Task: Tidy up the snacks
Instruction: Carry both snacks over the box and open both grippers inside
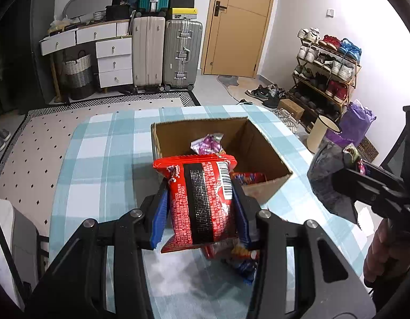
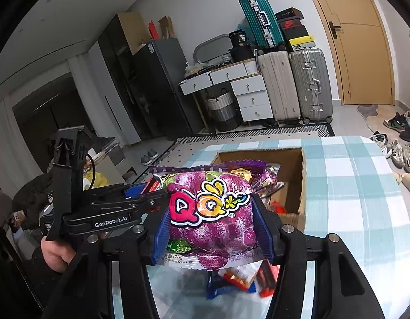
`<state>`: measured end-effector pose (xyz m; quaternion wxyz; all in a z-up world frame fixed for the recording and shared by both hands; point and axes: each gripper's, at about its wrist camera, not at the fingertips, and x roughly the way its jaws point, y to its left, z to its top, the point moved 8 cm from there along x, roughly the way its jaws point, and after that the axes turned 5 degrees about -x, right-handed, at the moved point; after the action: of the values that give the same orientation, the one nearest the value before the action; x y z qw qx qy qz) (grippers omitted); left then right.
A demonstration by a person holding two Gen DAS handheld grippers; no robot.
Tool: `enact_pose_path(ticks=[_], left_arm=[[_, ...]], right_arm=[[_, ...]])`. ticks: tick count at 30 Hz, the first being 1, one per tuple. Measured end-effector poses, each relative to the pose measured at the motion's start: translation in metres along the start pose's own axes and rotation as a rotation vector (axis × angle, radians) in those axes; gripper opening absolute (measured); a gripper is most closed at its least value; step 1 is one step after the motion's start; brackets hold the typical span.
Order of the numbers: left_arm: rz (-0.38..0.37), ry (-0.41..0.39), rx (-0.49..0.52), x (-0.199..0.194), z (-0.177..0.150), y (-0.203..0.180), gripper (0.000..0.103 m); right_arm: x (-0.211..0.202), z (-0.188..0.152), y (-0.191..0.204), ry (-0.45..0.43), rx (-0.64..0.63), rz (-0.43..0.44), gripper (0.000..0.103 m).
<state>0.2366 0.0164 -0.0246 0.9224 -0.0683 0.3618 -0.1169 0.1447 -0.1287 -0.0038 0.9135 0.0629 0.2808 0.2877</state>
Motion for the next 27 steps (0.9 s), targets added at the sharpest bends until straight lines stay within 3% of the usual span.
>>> enact_pose_path(ticks=[11, 27], left_arm=[[-0.004, 0.035, 0.000, 0.046, 0.038, -0.005, 0.040], [0.004, 0.113, 0.018, 0.130, 0.062, -0.005, 0.040]], right_arm=[[0.033, 0.047, -0.026, 0.016, -0.028, -0.015, 0.056], [0.100, 0.062, -0.075, 0.080, -0.023, -0.045, 0.056]])
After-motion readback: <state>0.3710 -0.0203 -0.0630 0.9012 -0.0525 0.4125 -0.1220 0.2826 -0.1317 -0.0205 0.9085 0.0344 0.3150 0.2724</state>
